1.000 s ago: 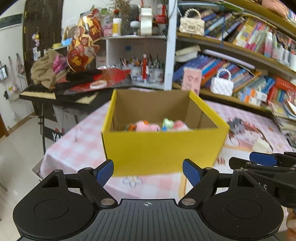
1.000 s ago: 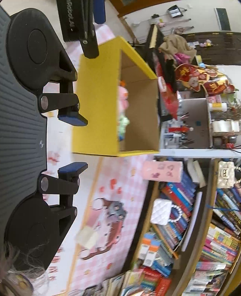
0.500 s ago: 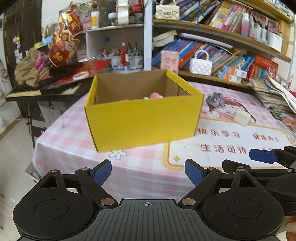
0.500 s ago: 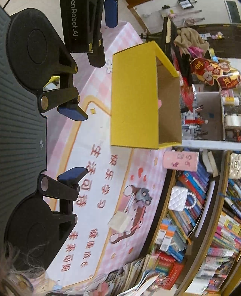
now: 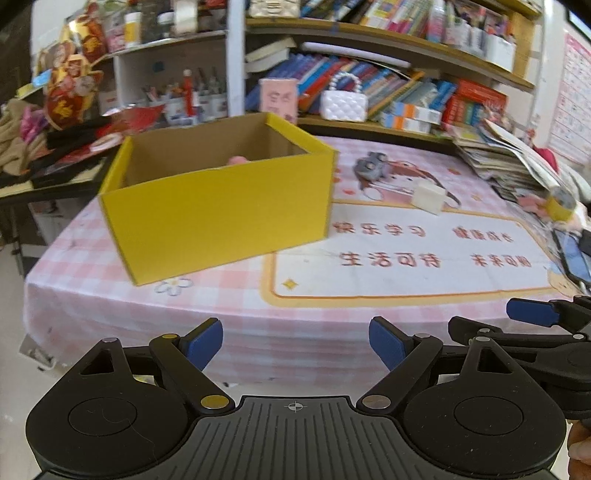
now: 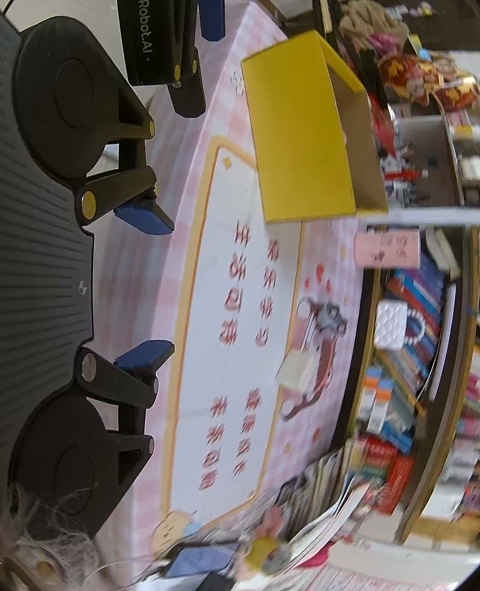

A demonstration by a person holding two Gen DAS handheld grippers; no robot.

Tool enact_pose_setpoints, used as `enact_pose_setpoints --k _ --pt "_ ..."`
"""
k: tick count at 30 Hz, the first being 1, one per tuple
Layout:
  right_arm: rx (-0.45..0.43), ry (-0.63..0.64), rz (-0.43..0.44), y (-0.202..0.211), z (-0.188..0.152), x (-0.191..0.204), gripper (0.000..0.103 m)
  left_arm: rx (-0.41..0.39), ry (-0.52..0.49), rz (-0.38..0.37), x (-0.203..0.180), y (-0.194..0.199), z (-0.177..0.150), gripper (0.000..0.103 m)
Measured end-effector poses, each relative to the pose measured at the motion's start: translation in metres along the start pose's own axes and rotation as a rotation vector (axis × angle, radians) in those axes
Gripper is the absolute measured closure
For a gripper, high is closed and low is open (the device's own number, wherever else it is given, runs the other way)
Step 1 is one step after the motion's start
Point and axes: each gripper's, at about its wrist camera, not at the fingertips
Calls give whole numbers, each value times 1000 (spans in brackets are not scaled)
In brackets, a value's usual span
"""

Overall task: Organize objects
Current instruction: 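Move both open grippers back toward the white eraser and grey toy car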

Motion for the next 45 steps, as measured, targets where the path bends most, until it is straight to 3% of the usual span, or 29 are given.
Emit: enact_pose_setpoints --k 12,22,34,45 --pt "-29 -146 -147 10 2 -45 37 -34 -136 -126 -37 -17 24 14" --pt "-35 -208 -204 4 13 -75 36 -44 -194 -181 -63 -37 44 14" --pt "7 -173 -162 -32 43 -90 35 -27 -156 -147 -71 -70 78 14" --pt "-9 -87 -49 -77 91 -112 35 -53 -125 -70 -89 -106 128 14"
Point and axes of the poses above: each gripper's, at about its wrist camera, not at the fingertips, and y roughly against the way its jaws point, x to its left, z to its top, and after that the axes turned 15 degrees about -y, right-handed
